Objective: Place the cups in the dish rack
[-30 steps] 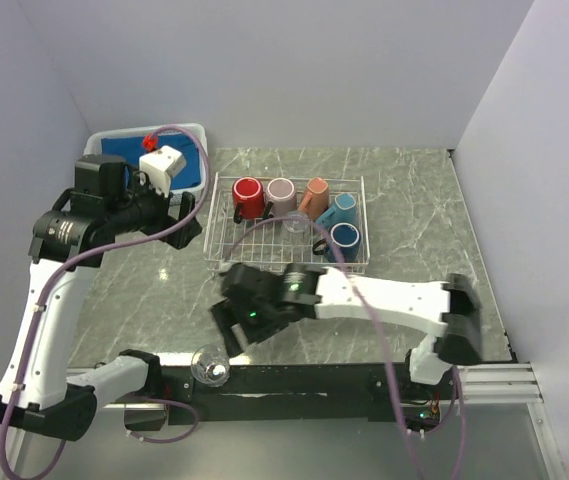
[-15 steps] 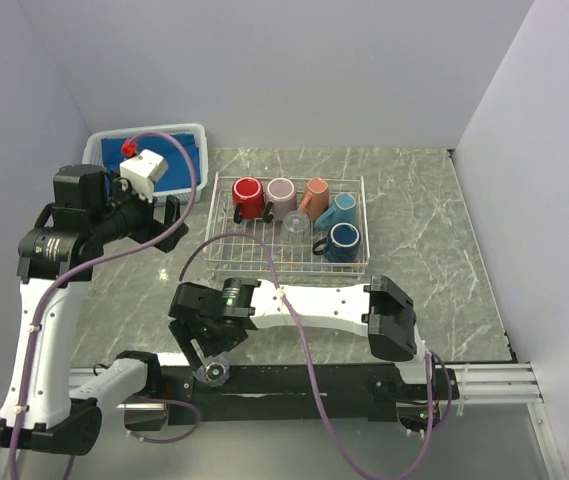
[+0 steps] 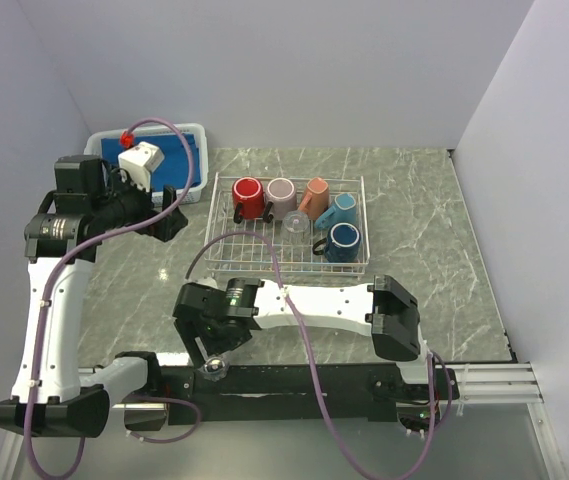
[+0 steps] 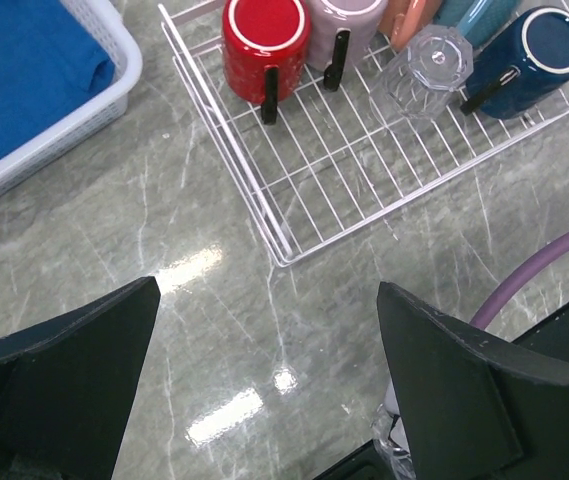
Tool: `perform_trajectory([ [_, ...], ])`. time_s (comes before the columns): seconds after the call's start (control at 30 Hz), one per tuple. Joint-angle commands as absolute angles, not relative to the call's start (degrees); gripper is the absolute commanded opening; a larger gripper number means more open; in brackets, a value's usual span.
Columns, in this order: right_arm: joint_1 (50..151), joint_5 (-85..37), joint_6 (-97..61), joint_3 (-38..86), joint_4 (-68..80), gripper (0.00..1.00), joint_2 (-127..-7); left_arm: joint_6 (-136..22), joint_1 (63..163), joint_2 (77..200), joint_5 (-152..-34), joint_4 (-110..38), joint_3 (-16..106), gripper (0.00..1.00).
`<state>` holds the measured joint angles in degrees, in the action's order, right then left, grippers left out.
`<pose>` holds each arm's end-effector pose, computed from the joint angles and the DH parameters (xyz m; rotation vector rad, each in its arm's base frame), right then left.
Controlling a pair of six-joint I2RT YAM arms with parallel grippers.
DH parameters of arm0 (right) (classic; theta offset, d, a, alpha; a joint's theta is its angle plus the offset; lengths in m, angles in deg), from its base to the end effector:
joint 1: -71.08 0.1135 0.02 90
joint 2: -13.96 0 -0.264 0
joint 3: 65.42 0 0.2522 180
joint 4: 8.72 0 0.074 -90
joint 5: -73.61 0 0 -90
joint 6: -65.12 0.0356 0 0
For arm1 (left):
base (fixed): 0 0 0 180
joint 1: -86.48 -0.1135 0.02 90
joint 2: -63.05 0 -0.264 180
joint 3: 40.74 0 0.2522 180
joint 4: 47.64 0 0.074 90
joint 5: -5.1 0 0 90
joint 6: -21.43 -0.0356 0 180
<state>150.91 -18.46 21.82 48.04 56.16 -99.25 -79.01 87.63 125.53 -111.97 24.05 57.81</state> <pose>0.0735 0.4168 0.2582 -0.8417 2.7881 0.6091 0.1874 -0.0200 0.4346 0.4769 2.0915 -0.4223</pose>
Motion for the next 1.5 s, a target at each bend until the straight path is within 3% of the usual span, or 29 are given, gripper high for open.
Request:
perform_trajectory([
  [0.0, 150.8, -16.48, 22.76, 46.52, 56.55, 0.88, -94.94, -79.38, 87.18, 124.84, -114.96, 21.76, 56.25, 0.96],
  [0.47, 148.25, -14.81, 20.56, 42.83, 57.08, 0.84, -90.81, -77.98, 87.27, 124.49, -116.19, 20.7, 54.93, 0.96],
  [1.0, 148.07, -19.47, 19.51, 43.79, 51.72, 0.74, -100.03, -77.19, 87.27, 123.7, -116.28, 22.72, 56.95, 0.96],
  [1.2, 148.07, -20.35, 20.12, 40.81, 48.55, 0.62, -101.0, -76.04, 87.18, 124.4, -117.77, 24.04, 59.94, 0.96],
  [1.47, 148.07, -20.52, 22.58, 34.13, 43.02, 0.31, -99.34, -73.32, 87.18, 126.07, -118.92, 26.24, 66.7, 0.96],
])
